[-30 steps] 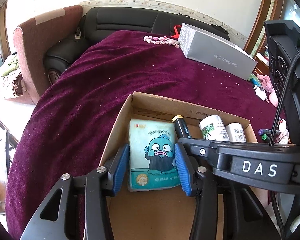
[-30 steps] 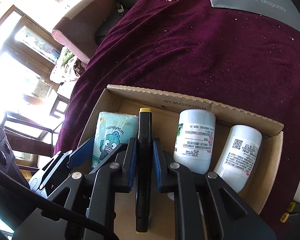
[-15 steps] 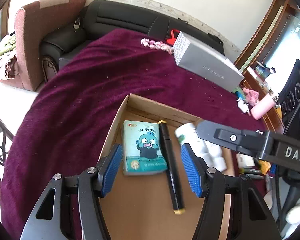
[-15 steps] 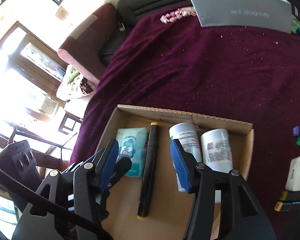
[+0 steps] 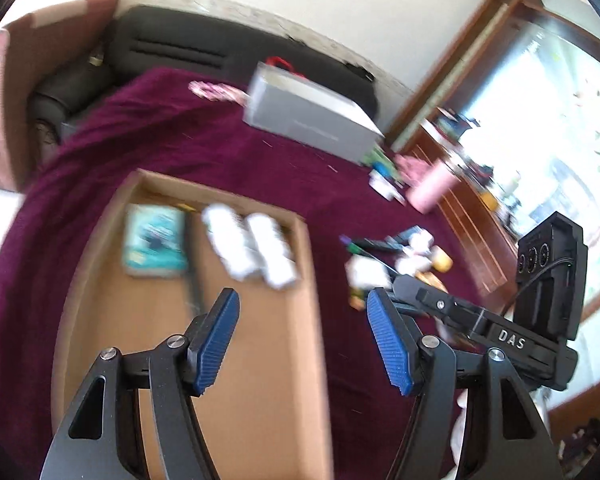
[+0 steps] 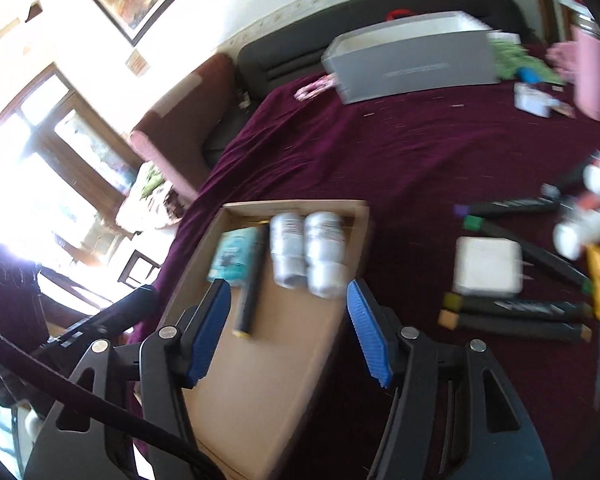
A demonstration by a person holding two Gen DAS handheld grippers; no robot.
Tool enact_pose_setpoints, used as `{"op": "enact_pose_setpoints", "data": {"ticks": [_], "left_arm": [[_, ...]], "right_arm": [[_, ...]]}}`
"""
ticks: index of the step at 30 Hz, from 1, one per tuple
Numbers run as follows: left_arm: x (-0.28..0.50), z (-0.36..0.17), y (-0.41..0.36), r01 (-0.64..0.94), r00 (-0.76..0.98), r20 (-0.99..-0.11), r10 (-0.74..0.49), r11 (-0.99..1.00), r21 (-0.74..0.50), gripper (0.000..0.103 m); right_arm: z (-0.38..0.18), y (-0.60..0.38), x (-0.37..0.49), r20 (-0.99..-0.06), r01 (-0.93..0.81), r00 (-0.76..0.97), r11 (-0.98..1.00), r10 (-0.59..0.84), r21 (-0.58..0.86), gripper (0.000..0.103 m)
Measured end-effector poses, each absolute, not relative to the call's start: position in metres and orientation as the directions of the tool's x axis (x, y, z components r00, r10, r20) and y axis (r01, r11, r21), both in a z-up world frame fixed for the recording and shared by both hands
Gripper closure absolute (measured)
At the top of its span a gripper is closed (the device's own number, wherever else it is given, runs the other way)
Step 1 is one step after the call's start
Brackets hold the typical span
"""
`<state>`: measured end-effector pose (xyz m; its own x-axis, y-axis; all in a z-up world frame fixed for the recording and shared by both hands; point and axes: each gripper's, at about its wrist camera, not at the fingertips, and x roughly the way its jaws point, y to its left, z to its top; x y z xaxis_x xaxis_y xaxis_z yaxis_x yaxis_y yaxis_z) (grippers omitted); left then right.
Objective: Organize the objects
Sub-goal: 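Move both tools back toward the black markers on the table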
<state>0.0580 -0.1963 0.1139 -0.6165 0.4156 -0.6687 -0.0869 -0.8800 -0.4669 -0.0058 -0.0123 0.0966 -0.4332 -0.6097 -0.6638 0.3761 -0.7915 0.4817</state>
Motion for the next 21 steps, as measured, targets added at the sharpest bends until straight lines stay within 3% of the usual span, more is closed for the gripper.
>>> {"op": "enact_pose_setpoints", "data": {"ticks": [4,9,21], "left_arm": [[0.055,0.109,-0.148,-0.157,-0.565,-0.692,0.45,-0.881,-0.445,0.043],[0.032,0.091,-0.088,-0.183,-0.514,-0.744,0.426,-0.902,-0.39,0.043],[-0.044,0.036,-0.042,-0.046,-0.492,-0.827,0.273,-0.956,-0.288,0.043]], "right_arm": [[0.098,0.043,0.009,-0.649,0.318,-0.504,-0.821,-0.57,0.474,0.043],[0.097,0.116,0.02,-0.614,0.221,-0.604,-0.847,-0.508,0.484,0.032],[0.053,0.216,0.021,-0.582,0.045,-0.706,-0.845,-0.404,0.532,0.032]]}}
